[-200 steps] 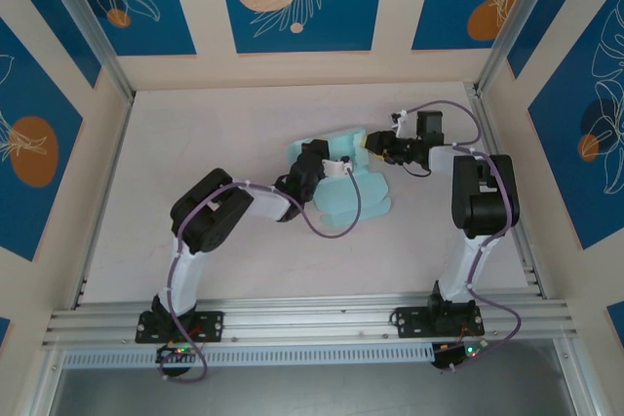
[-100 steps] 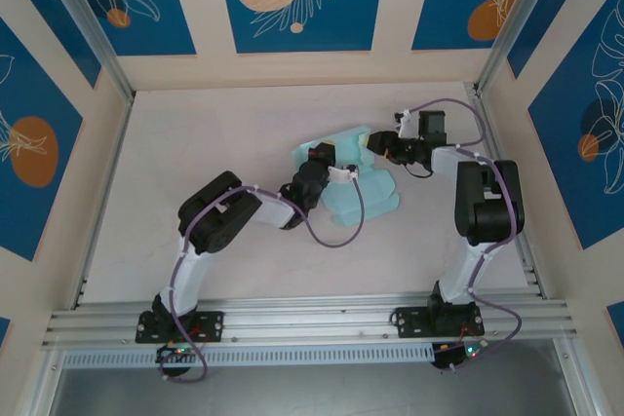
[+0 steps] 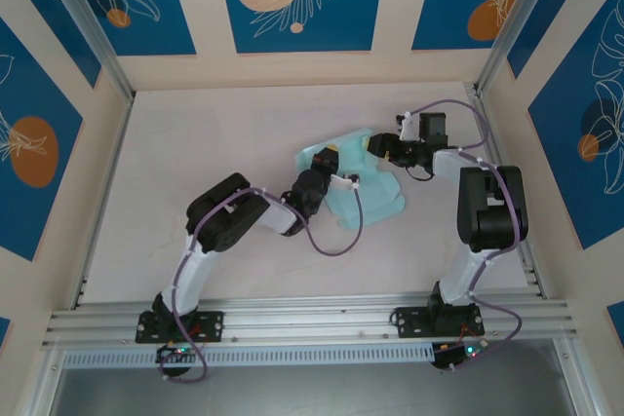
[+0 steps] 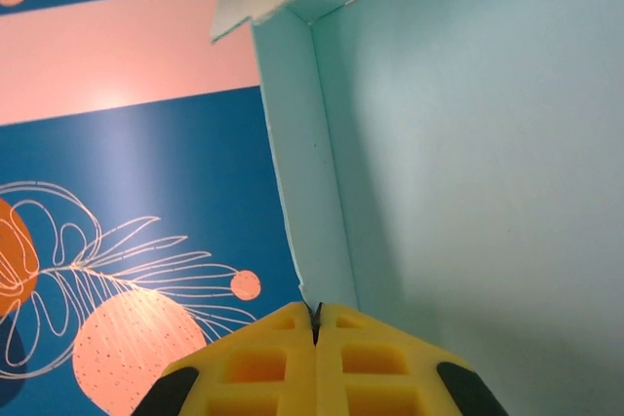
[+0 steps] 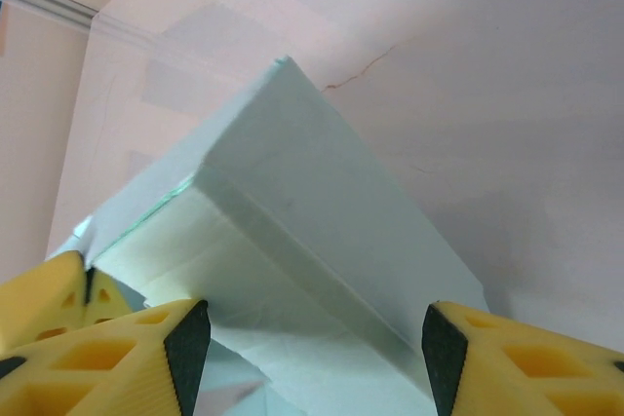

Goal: Fold the paper box

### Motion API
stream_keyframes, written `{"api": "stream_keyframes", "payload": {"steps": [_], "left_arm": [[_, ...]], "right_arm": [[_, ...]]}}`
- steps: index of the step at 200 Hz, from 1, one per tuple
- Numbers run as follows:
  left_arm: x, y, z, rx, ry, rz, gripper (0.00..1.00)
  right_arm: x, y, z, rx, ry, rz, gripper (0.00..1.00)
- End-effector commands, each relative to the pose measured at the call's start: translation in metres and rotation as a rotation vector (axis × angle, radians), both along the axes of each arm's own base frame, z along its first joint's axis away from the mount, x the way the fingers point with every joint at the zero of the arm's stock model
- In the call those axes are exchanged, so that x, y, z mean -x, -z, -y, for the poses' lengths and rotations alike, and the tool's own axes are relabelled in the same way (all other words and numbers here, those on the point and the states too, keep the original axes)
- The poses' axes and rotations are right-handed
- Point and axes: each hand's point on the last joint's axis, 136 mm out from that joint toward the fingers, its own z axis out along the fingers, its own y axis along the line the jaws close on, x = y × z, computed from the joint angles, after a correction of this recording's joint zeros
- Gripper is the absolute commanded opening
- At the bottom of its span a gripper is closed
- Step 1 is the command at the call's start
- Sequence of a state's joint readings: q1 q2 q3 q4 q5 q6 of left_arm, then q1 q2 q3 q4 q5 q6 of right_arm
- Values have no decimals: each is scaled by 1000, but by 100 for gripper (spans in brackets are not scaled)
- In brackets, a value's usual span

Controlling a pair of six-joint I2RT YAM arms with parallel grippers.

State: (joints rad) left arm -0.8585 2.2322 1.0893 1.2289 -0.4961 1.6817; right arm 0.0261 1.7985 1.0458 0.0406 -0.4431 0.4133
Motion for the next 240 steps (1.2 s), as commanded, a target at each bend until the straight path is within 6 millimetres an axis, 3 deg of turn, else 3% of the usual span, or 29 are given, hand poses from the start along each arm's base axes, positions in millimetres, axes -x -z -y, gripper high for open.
{"api": "stream_keyframes", "payload": {"steps": [1,77,130,155,194,214,240], "left_arm": [[14,5,23,-64,86,49,0],[5,-33,32,-131,173,119,0],[-8,-52,32,-147,181,158,0],[-13,-53,28,-163,178,164,0],[-8,-36,23,-203,192,162,0],[-8,-27,22,-227,197,175,0],[-13,-33,21,-224,191,212,0]], "right_arm": [[9,-5,1,22,-4,13,62],[20,-28,11,29,25,71,62],[14,-22,11,-14,16,74,62],[14,-24,11,-48,6,82,62],[20,-25,13,-83,-3,91,61],[25,-35,18,-87,13,107,62],[33,-55,27,-48,38,134,64]]}}
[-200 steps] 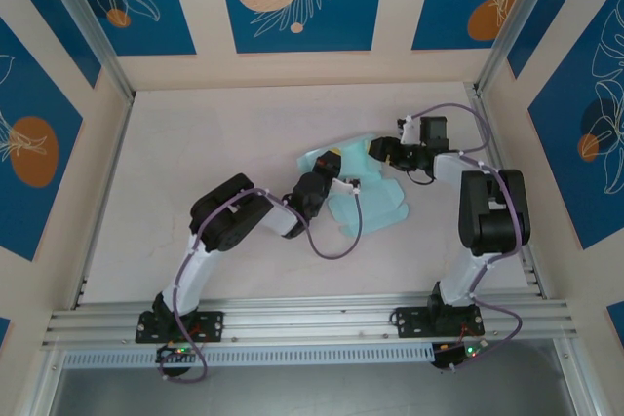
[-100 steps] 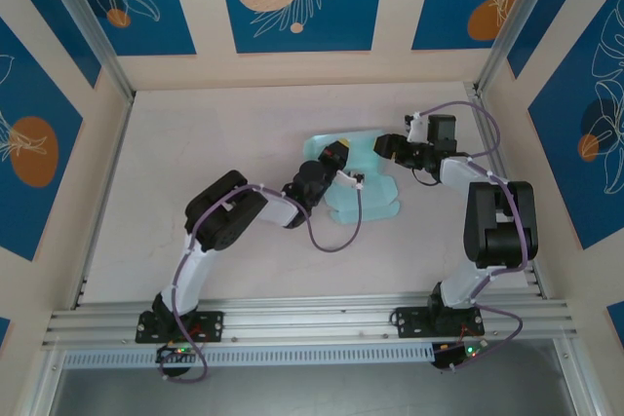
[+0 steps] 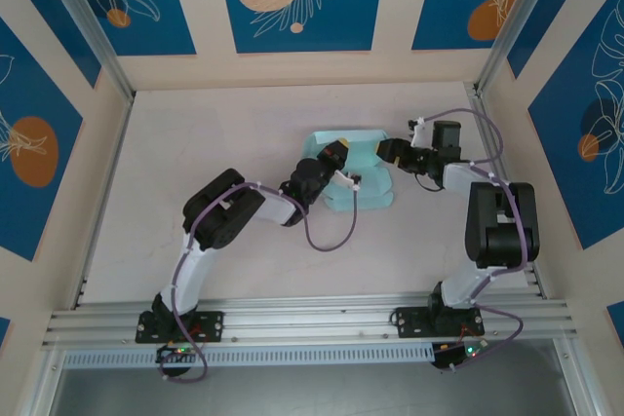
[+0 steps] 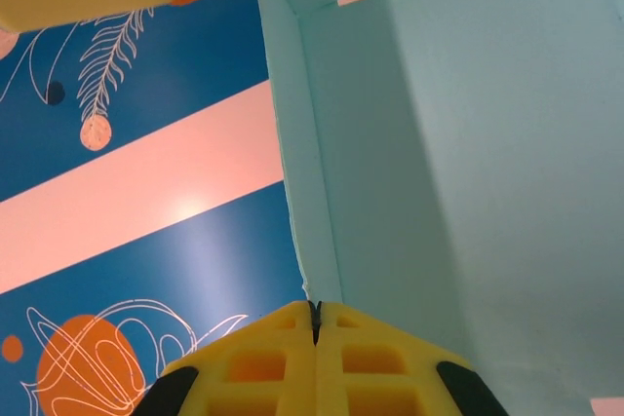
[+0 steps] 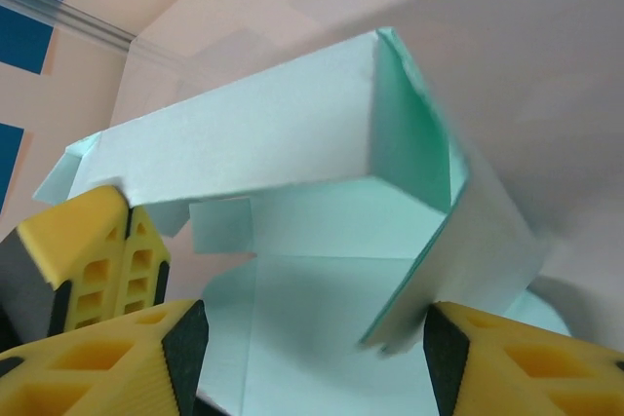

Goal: Fold the paper box

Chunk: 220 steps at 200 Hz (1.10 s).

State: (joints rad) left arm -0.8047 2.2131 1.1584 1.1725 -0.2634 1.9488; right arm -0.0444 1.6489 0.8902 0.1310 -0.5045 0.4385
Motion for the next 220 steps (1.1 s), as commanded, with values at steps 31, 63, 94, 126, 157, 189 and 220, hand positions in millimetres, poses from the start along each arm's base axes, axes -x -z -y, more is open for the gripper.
{"api": "stream_keyframes", "payload": {"steps": [31,63,94,126,157,189,220], "left_arm": [[-5,-12,-2,-4,29,71,0],[-3,1,-8,3,14,38,0],[-4,4,-11,13,6,23,0],[-7,4,-12,21,-4,20,0],[-11,4,-14,40,-21,10,0],[-15,7,-16,50,-41,-2,0],[-22,14,-24,59,-65,-26,0]], "right_arm": [[11,-43,17,69,49,64,64],[5,-29,42,89,169,7,63],[-2,-3,82,72,320,-129,55],[-9,19,77,75,278,-196,55],[-24,27,54,60,159,-160,55],[-37,17,35,93,86,-107,56],[-38,17,12,111,-2,-97,56]]}}
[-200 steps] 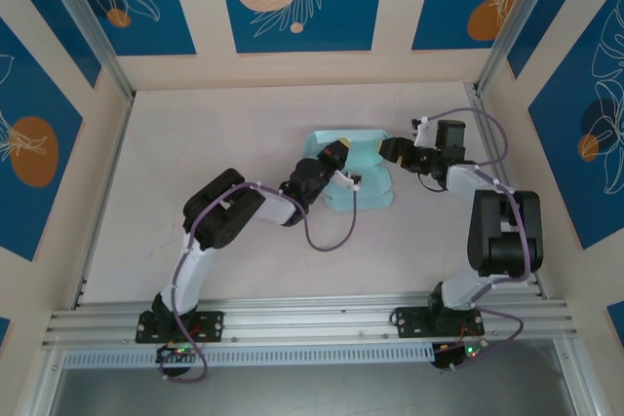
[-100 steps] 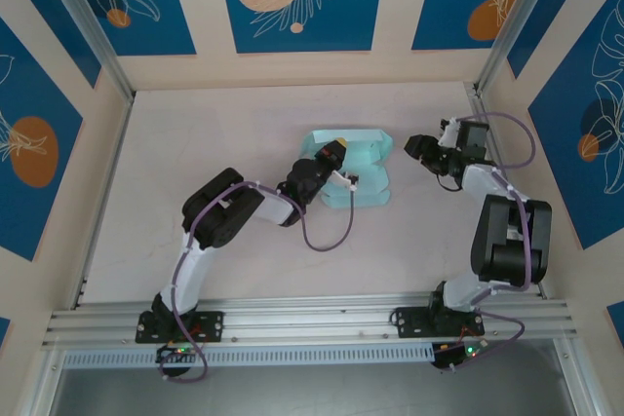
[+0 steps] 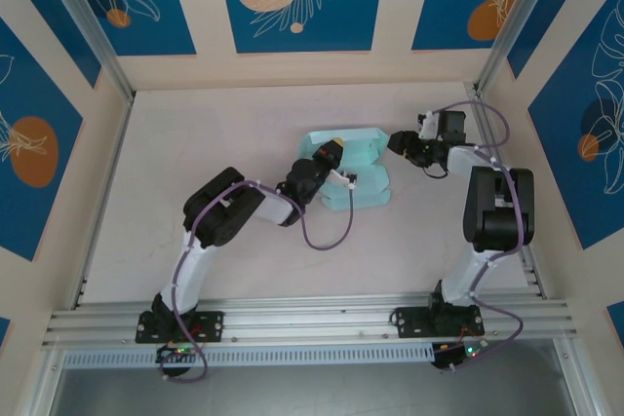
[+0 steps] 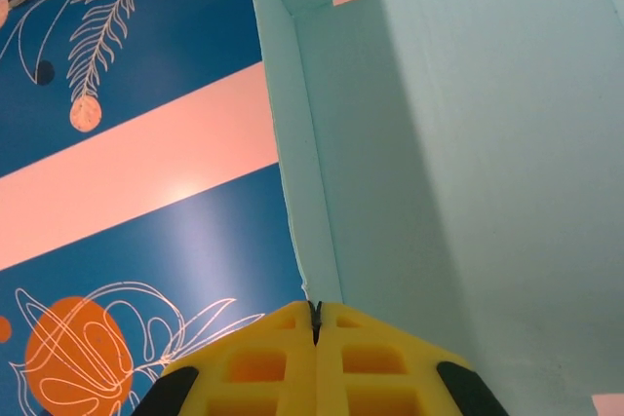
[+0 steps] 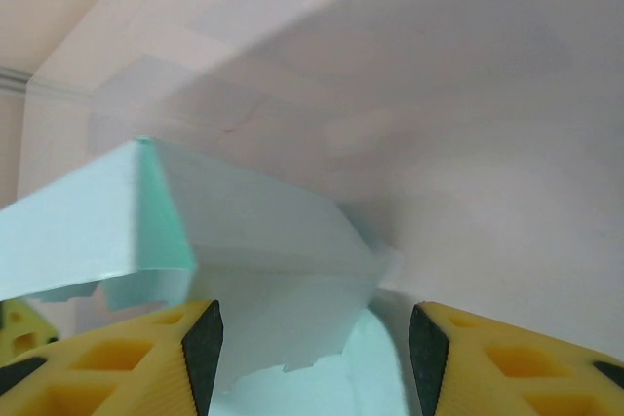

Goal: Fold the paper box

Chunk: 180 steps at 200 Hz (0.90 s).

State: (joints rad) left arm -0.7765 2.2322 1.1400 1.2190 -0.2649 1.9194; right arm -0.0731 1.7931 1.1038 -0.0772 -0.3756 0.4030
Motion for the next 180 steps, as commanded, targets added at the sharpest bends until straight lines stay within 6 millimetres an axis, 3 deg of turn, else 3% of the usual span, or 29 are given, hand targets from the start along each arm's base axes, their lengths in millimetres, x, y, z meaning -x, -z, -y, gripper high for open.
{"api": "stream_keyframes", "payload": {"steps": [1,71,109,142,157,180], "left_arm": [[-12,8,-9,28,-36,-19,0],[-23,18,-17,43,-66,-46,0],[-27,26,-22,40,-77,-55,0],[-29,24,-22,38,-75,-42,0],[-31,21,-23,37,-74,-30,0],[-38,14,-26,47,-83,-14,0]], "right_arm": [[-1,-3,-20,2,-106,18,56],[-5,-1,-36,-2,-164,-1,56],[4,-32,-44,-57,-202,92,61],[1,-52,-18,-71,-99,145,62],[-7,-45,-2,-64,-36,114,59],[-18,-24,7,-55,-13,39,53]]}}
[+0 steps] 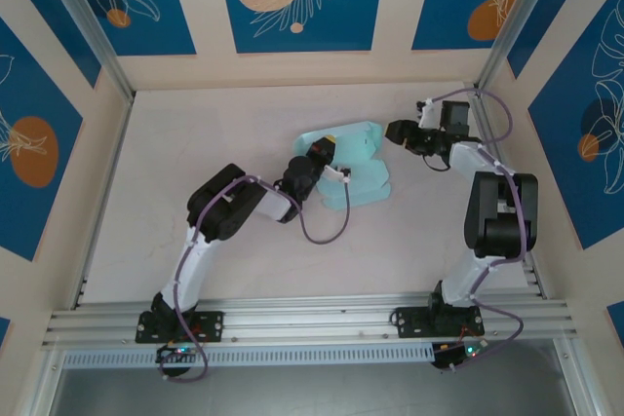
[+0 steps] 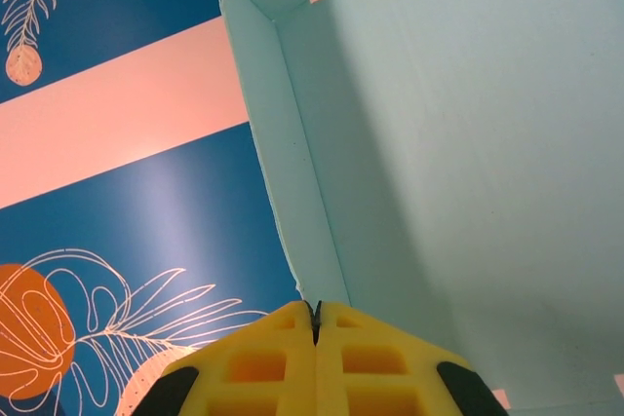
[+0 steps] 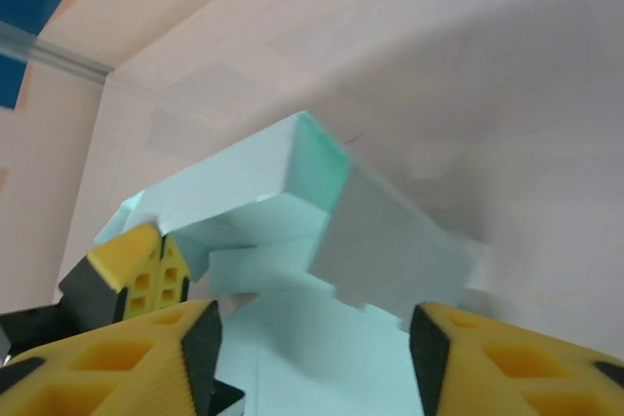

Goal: Fold the paper box

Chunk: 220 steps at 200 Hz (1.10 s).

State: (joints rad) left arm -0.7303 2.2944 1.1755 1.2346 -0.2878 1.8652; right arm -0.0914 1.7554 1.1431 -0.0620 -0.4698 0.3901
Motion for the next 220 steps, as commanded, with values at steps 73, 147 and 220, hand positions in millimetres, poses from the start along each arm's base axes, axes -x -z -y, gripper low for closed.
{"api": "stream_keyframes", "payload": {"steps": [73,147,220], "left_arm": [[-21,5,-12,-4,-12,9,0],[-30,22,-19,23,-25,-54,0],[-37,34,-22,25,-27,-88,0]], "right_arm": [[-42,44,-13,-8,-44,-141,53],[-51,53,-41,5,-125,-179,53],[-54,55,-60,34,-204,-190,52]]}}
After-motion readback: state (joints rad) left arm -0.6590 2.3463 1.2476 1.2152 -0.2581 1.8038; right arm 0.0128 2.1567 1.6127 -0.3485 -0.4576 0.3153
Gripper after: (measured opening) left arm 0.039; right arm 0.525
